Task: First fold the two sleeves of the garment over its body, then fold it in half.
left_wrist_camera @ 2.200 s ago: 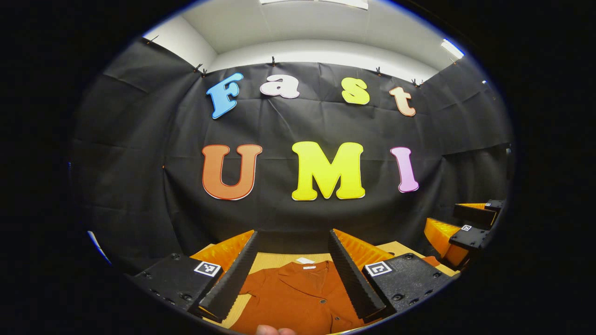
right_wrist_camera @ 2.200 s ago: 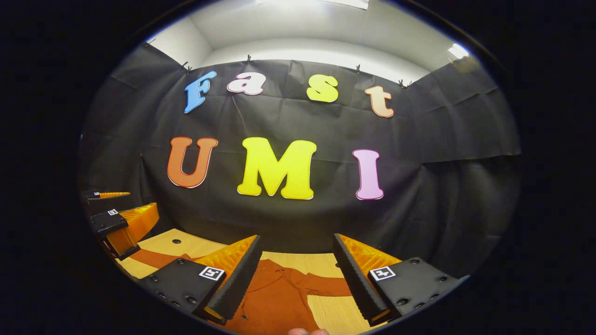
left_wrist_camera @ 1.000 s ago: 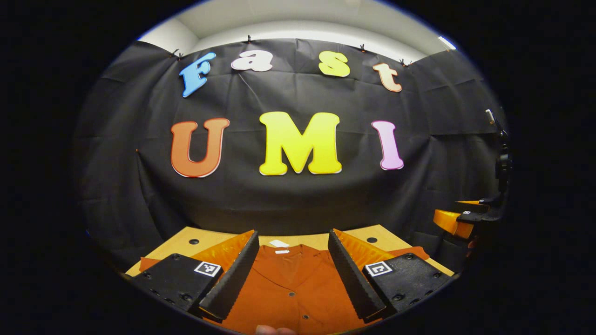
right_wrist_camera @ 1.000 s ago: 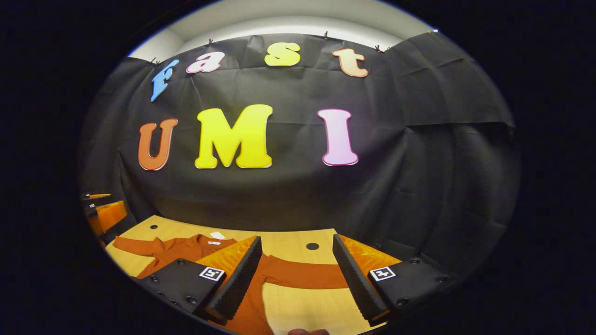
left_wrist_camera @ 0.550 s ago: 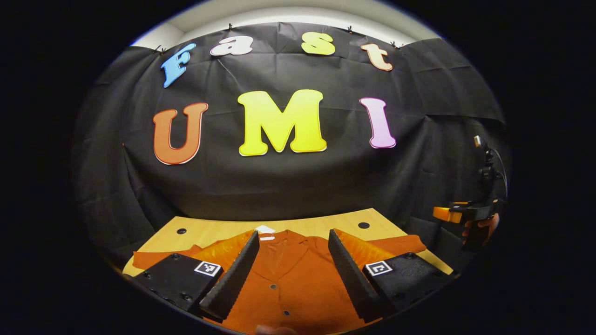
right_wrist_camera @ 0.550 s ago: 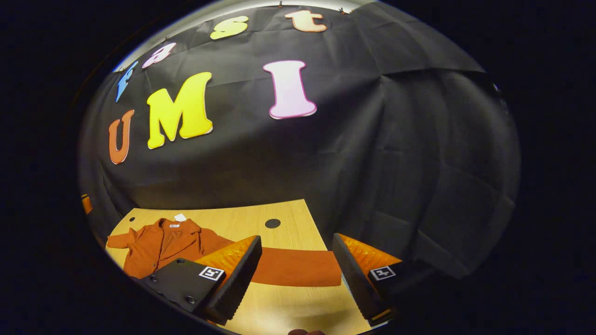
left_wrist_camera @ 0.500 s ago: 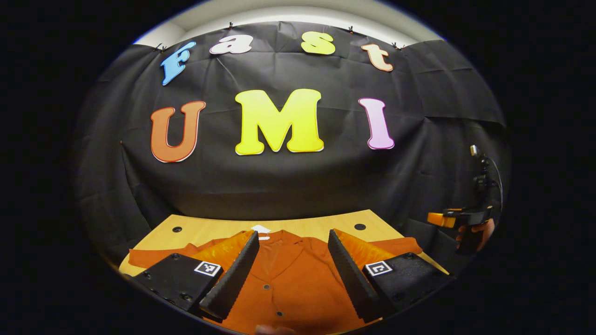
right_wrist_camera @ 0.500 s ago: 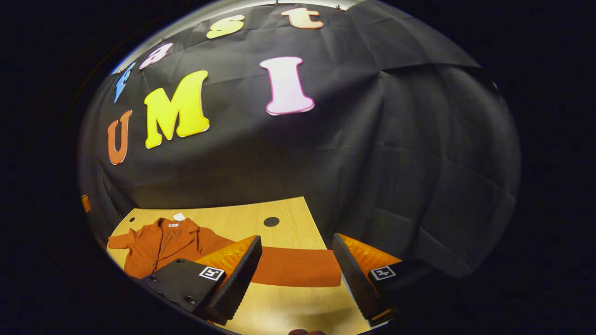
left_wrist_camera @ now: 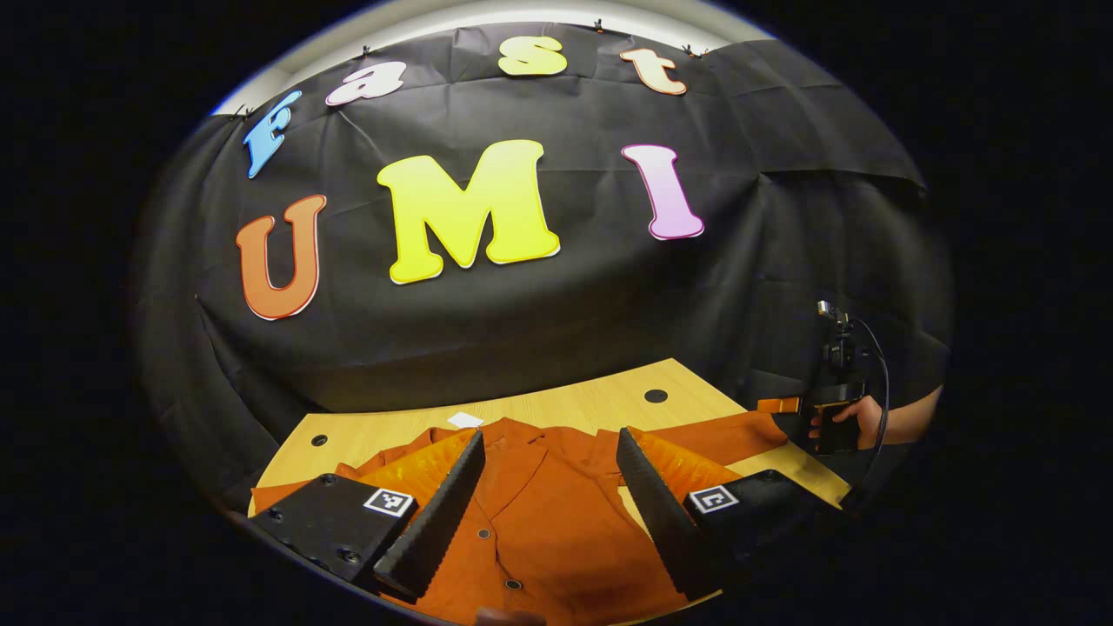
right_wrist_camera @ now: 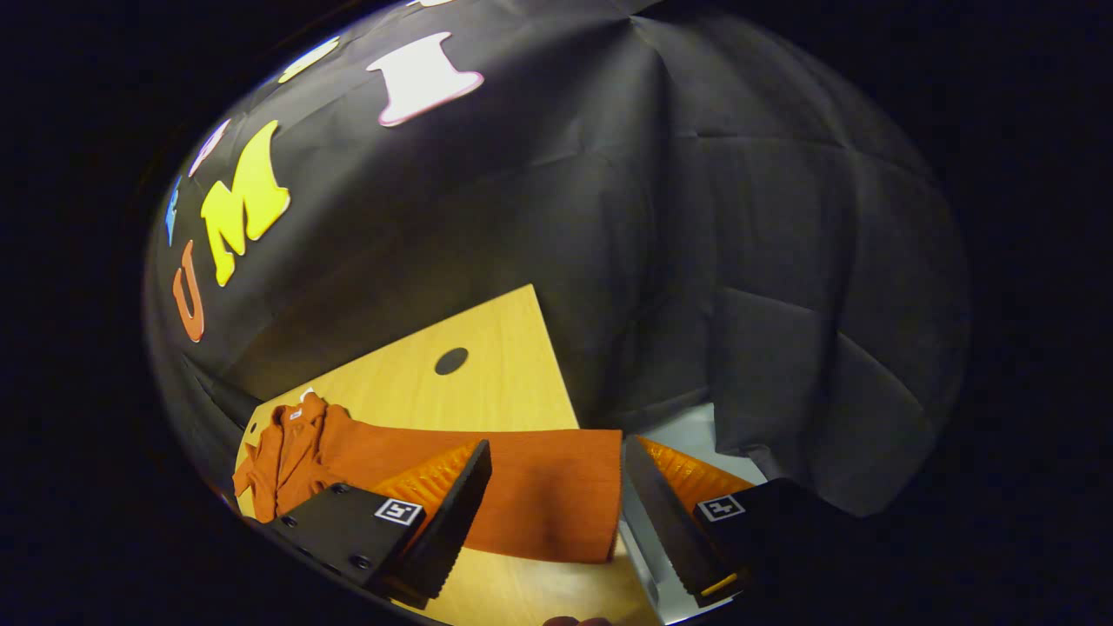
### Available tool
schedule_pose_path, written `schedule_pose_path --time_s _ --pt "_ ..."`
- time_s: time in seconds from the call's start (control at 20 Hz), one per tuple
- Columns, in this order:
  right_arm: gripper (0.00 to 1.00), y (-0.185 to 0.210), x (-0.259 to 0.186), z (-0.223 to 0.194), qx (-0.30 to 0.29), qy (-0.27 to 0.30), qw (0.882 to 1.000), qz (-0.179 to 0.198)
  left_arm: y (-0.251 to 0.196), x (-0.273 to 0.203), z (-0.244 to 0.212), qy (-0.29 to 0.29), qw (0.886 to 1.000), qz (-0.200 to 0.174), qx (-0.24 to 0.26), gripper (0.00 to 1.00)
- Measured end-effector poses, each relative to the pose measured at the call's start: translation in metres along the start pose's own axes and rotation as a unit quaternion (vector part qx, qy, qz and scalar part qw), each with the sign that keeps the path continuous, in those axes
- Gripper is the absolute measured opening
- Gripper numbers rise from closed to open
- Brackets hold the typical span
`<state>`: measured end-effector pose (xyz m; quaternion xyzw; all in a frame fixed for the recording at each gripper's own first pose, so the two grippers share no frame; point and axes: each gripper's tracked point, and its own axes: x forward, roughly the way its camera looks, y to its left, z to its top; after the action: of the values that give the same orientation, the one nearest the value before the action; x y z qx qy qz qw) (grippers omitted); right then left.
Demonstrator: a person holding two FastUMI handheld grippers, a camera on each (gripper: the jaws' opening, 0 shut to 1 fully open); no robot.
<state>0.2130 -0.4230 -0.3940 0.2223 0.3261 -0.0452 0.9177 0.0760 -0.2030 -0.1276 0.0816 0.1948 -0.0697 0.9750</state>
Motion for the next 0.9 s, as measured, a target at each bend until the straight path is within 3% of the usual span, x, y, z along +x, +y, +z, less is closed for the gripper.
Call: schedule_pose_path --time_s 0.2,0.4,0.5,0.55,0.7,0.75,0.8,0.9 --pt "0.96 -0.022 0.028 -0.016 0.068 0.036 0.997 0.008 0.002 0.008 -0.011 0.022 1.0 0.009 -0.008 0.99" --pt "0.96 -0.016 0.046 -0.033 0.107 0.067 0.991 0.033 0.001 0.011 -0.016 0.034 0.999 0.016 -0.004 0.99" --pt "0.9 -0.009 0.047 -0.031 0.145 0.071 0.986 0.046 0.0 0.009 -0.014 0.031 0.999 0.016 0.0 0.99" --pt "0.67 -0.008 0.046 -0.032 0.16 0.078 0.983 0.043 -0.002 0.009 -0.014 0.031 0.999 0.014 0.002 0.99" --pt "0.7 -0.006 0.043 -0.036 0.186 0.094 0.977 0.037 -0.004 0.009 -0.012 0.028 1.0 0.01 0.01 0.99" --pt "0.63 -0.009 0.044 -0.036 0.173 0.094 0.98 0.031 -0.005 0.009 -0.01 0.024 1.0 0.009 0.012 0.99" --pt "0.68 -0.007 0.043 -0.036 0.156 0.093 0.983 0.025 -0.003 0.008 -0.009 0.022 1.0 0.008 0.012 0.99" --pt "0.55 -0.007 0.04 -0.036 0.107 0.096 0.99 0.006 0.001 0.005 -0.01 0.019 1.0 0.009 0.007 0.99"
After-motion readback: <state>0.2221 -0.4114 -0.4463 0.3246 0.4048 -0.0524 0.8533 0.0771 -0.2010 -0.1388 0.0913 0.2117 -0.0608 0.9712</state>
